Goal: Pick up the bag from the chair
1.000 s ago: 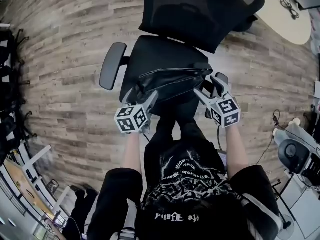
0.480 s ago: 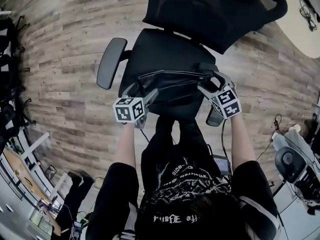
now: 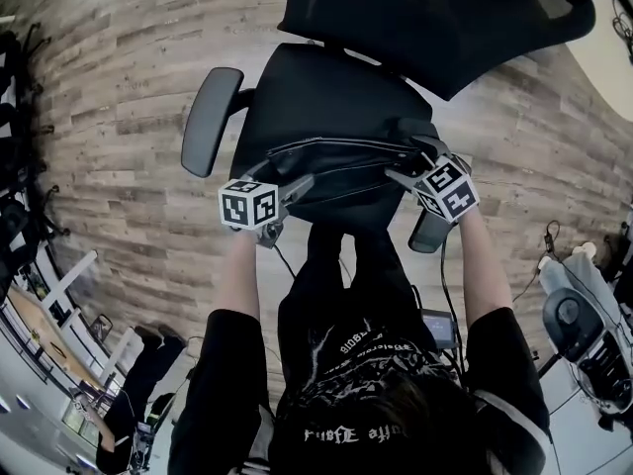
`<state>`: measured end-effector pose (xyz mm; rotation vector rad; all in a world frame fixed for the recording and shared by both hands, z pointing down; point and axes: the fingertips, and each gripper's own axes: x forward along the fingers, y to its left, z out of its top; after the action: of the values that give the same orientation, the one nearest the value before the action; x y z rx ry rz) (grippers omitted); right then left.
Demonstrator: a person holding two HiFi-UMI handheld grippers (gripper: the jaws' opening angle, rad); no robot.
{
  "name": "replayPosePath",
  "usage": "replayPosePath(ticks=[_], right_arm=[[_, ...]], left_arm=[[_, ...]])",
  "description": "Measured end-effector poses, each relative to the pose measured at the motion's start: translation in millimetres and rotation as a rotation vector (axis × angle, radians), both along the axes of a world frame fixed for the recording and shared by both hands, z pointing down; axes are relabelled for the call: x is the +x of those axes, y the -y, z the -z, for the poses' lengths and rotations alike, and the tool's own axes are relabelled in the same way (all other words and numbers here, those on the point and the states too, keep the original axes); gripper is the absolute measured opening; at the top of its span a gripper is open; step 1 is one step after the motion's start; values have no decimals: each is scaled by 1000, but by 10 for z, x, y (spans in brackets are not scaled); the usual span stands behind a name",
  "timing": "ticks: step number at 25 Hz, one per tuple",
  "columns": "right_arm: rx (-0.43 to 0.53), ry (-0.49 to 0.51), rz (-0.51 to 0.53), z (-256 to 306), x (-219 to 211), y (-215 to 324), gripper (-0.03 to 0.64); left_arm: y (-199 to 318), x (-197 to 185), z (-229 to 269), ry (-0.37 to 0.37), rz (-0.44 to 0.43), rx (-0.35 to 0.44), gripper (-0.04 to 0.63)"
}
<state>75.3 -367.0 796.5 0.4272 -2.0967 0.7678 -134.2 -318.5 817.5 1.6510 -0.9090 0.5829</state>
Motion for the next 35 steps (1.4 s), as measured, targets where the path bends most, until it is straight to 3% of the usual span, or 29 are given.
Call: replayPosePath(ticks=[2, 6, 9, 11, 12, 19, 26, 35], right_arm=[[-12, -10, 19, -82, 13, -29, 371], [-32, 14, 39, -179, -75, -56, 371], [-29, 70, -2, -119, -141, 20, 264], [-43, 81, -40, -119, -144, 58, 204], [-53, 81, -60, -126, -136, 65, 165], [-62, 65, -36, -82, -128, -93, 72], [-59, 23, -74, -30, -73, -327, 66], [-49, 4, -158, 281, -9, -650, 64]], left_arm=[[1, 59, -42, -23, 0, -18, 448], [67, 36, -116, 14, -21, 8, 448], [168, 149, -76, -19, -36, 31, 442], [207, 149, -93, 2, -16, 18, 363], [204, 115, -111, 20, 0, 7, 220], [9, 149, -39, 11, -72, -6, 97], [-230, 207, 25, 31, -37, -6, 81], [-452, 247, 306, 64, -80, 47, 80]])
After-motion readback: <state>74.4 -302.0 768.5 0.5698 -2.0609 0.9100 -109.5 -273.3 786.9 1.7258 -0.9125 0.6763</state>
